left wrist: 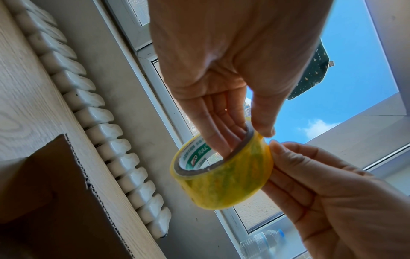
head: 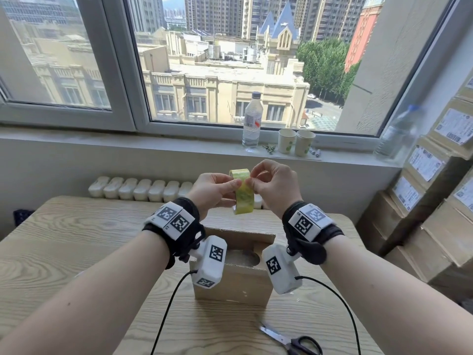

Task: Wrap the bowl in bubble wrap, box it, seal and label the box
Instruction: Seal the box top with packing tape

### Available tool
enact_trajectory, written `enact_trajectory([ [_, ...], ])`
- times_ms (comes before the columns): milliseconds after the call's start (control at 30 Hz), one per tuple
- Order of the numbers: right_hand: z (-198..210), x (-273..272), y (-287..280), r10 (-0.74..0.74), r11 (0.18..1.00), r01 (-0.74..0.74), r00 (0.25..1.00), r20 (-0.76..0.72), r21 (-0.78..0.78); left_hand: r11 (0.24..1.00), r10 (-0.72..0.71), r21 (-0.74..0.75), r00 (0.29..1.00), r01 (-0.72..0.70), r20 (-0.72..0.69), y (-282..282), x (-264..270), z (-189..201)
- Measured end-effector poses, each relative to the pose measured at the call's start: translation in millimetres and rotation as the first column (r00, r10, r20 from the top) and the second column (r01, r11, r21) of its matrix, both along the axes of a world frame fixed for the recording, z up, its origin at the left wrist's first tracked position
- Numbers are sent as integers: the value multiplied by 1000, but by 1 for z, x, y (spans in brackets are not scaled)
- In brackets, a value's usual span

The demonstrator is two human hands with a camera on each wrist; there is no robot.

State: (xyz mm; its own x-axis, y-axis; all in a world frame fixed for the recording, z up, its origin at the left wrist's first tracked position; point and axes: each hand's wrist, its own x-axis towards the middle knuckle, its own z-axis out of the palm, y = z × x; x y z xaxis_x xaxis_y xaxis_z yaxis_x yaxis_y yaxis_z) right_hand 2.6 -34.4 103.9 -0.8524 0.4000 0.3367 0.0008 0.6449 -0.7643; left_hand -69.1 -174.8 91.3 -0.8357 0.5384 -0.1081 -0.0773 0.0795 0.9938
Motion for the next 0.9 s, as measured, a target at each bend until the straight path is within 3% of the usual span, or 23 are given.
enact_trajectory([
  [900,-3,-3,-4,-33,999,33,999,-3,-6,1000,0,-25,999,-1,-41,-2,-1,2],
])
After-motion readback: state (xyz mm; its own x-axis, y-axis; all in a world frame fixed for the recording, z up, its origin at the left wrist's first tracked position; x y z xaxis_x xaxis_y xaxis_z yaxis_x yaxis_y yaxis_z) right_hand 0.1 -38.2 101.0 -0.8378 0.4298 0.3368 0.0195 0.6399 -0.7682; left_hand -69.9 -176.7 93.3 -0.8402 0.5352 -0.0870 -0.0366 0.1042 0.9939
